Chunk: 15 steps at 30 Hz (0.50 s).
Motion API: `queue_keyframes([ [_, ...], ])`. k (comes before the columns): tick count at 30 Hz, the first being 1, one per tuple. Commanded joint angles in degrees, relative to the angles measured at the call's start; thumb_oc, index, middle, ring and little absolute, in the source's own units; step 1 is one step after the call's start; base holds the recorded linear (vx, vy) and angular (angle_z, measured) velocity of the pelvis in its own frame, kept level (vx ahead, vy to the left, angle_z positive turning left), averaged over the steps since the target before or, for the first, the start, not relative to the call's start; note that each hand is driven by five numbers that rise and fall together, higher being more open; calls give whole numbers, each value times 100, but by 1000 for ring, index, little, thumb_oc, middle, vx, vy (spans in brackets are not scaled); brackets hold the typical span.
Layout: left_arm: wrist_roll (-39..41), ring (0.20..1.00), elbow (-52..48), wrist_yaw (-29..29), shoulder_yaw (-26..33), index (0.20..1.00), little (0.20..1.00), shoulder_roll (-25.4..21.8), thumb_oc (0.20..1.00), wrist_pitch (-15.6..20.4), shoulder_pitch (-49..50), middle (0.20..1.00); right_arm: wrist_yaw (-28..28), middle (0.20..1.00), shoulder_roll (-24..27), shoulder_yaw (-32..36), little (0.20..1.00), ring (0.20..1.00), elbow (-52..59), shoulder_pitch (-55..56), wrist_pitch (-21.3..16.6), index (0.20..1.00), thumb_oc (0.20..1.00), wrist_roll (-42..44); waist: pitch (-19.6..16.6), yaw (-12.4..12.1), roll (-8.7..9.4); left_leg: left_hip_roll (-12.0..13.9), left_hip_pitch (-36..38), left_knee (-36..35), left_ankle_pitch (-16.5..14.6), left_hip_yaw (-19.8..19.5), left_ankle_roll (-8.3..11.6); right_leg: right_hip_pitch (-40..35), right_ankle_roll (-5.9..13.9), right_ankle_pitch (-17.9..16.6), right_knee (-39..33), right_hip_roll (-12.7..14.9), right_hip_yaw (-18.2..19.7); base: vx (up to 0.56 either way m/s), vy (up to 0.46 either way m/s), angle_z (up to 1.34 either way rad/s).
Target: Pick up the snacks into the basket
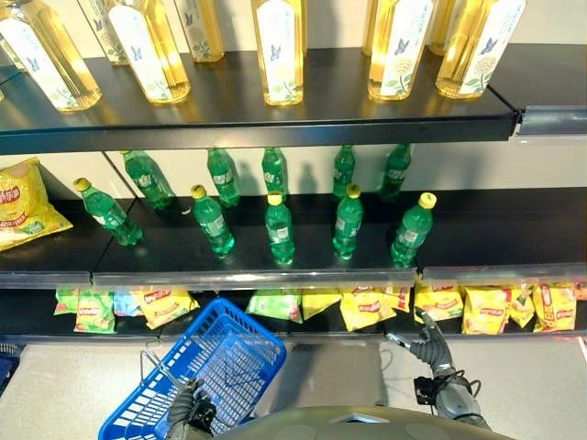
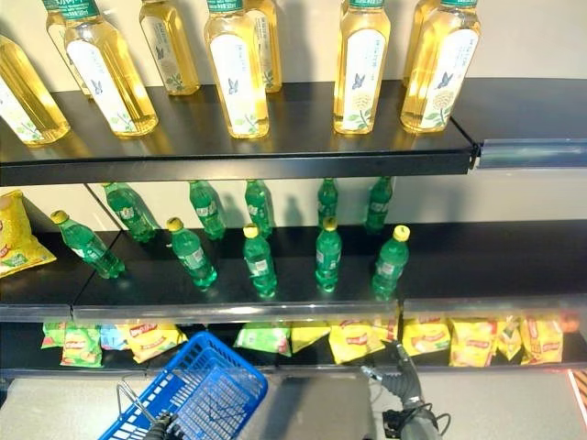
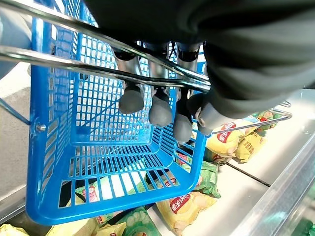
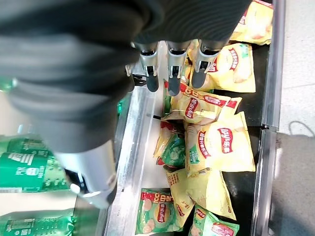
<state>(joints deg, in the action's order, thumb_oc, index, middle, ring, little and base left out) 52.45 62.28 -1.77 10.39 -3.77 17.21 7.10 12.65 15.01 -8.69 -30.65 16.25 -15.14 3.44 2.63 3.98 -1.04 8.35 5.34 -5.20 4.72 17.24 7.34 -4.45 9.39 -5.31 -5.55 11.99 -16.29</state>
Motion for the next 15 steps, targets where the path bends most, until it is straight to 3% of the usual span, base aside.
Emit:
queue_keyframes([
  [1, -230, 200, 24, 113, 449, 200, 200, -312, 200, 541, -558, 200, 10, 1000, -25, 161, 1000, 1000, 396, -252, -392, 1000, 1000, 16, 215, 159, 162, -346, 53, 20, -307, -2, -358, -141, 9, 210, 181, -44, -132, 0, 0, 0],
  [8, -196, 200, 70, 76, 455, 200, 200, -328, 200, 560, -625, 200, 56, 1000, -74, 300, 1000, 1000, 347, -158, -420, 1000, 1000, 121, 271, 224, 193, -350, 45, 210, -379, 50, -378, -38, 3, 336, 531, 18, -51, -11, 0, -1],
  [11, -75, 200, -204, -7, 322, 200, 200, -379, 200, 644, -752, 200, 99, 1000, -66, 280, 1000, 1000, 375, -333, -437, 1000, 1000, 234, 593, 239, 282, -221, -501, 1230, -679, 32, -384, 512, -56, 635, 1496, 189, 105, -147, -6, -16],
  [15, 88, 200, -512, 7, 192, 200, 200, -445, 200, 700, -853, 200, 91, 1000, 7, 276, 1000, 1000, 618, -440, -468, 1000, 1000, 314, 824, 268, 336, 214, -1267, 2404, -1050, 24, -298, 1158, -122, 980, 2500, 354, 78, -178, -27, -2],
])
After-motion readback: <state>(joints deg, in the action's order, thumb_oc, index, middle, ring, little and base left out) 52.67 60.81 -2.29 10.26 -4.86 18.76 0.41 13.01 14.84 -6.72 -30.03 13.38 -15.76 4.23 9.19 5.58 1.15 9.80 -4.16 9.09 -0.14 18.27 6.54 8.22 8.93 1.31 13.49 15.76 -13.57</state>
